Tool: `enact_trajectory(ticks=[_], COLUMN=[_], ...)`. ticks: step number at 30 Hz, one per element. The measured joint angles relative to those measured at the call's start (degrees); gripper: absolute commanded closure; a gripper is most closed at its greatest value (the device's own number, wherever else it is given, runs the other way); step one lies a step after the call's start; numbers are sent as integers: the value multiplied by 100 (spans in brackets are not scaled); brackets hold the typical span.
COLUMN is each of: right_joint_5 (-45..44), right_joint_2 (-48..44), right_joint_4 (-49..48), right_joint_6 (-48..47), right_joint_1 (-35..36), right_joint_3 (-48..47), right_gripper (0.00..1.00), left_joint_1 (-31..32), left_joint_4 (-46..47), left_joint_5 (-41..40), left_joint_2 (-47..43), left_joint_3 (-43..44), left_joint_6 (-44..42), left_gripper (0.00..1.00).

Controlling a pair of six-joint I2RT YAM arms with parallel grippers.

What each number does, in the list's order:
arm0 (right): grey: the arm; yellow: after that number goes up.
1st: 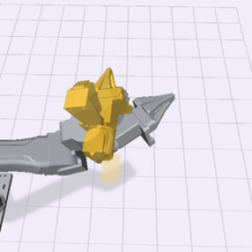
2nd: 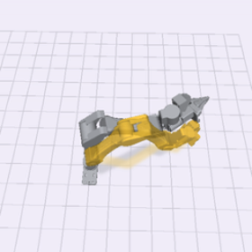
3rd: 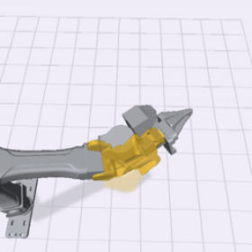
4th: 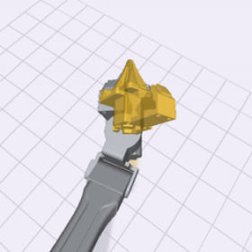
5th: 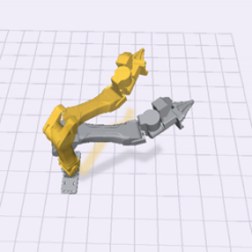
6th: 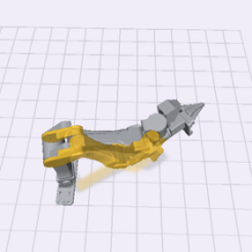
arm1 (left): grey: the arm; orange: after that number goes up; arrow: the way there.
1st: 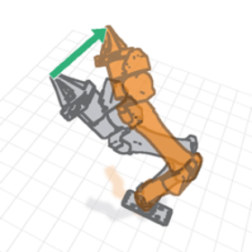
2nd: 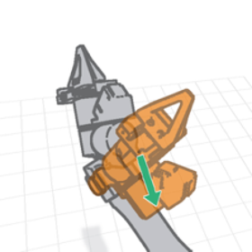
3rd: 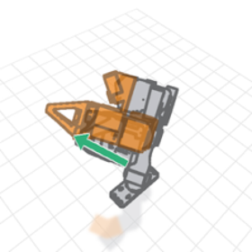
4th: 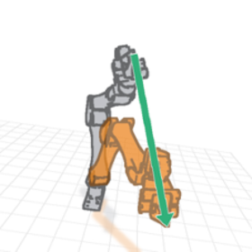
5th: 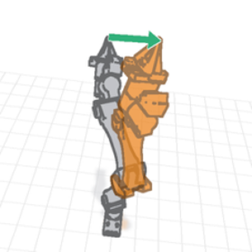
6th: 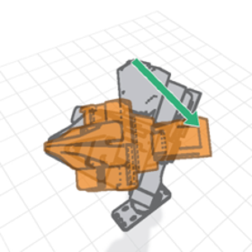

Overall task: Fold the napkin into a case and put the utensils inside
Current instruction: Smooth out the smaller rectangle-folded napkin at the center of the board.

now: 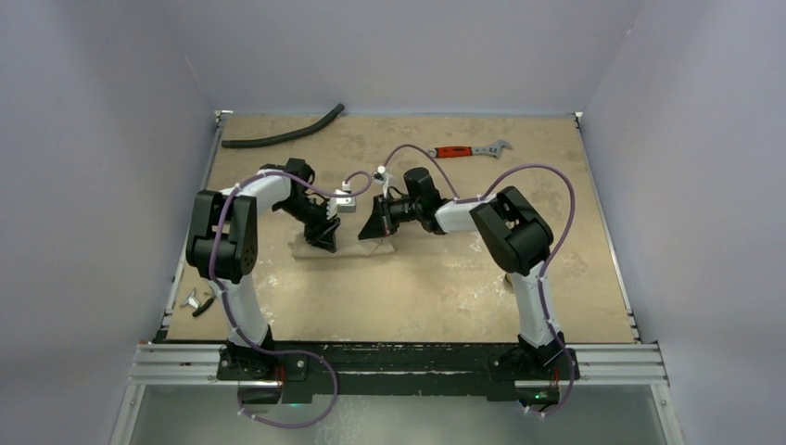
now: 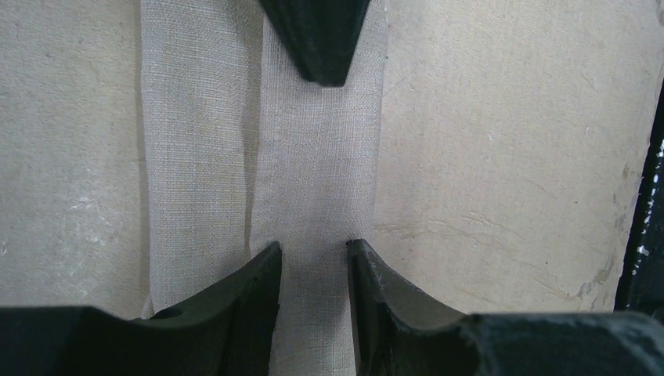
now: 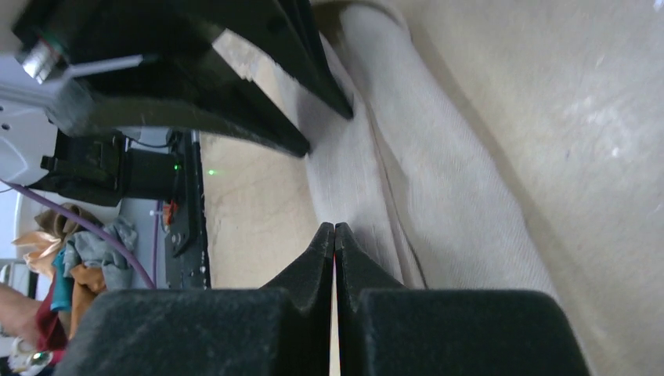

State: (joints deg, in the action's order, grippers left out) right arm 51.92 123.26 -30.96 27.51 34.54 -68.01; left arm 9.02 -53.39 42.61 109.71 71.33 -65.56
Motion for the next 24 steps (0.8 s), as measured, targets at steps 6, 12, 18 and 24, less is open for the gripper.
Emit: enact_trajectory(ticks=[6, 12, 18, 24], right_joint_5=[-44, -33, -372, -748], right_joint_2=[348, 592, 422, 260], right_joint_4=[-162, -212, 26, 328], right_joint_6=[142, 162, -55, -330], right_joint_1=[72, 81, 120, 177], right_joint_3=[-297, -280, -249, -249], right_gripper=[100, 100, 100, 100], left_joint_1=[0, -28, -236, -404], left_joint_4=[13, 9, 155, 354], left_joint_5=[2, -22, -544, -1058], left_joint_2=[0, -11, -310, -625], left_joint_3=[4, 9, -37, -197], left_joint_6=[87, 160, 195, 195], left_gripper=[65, 64, 64, 64])
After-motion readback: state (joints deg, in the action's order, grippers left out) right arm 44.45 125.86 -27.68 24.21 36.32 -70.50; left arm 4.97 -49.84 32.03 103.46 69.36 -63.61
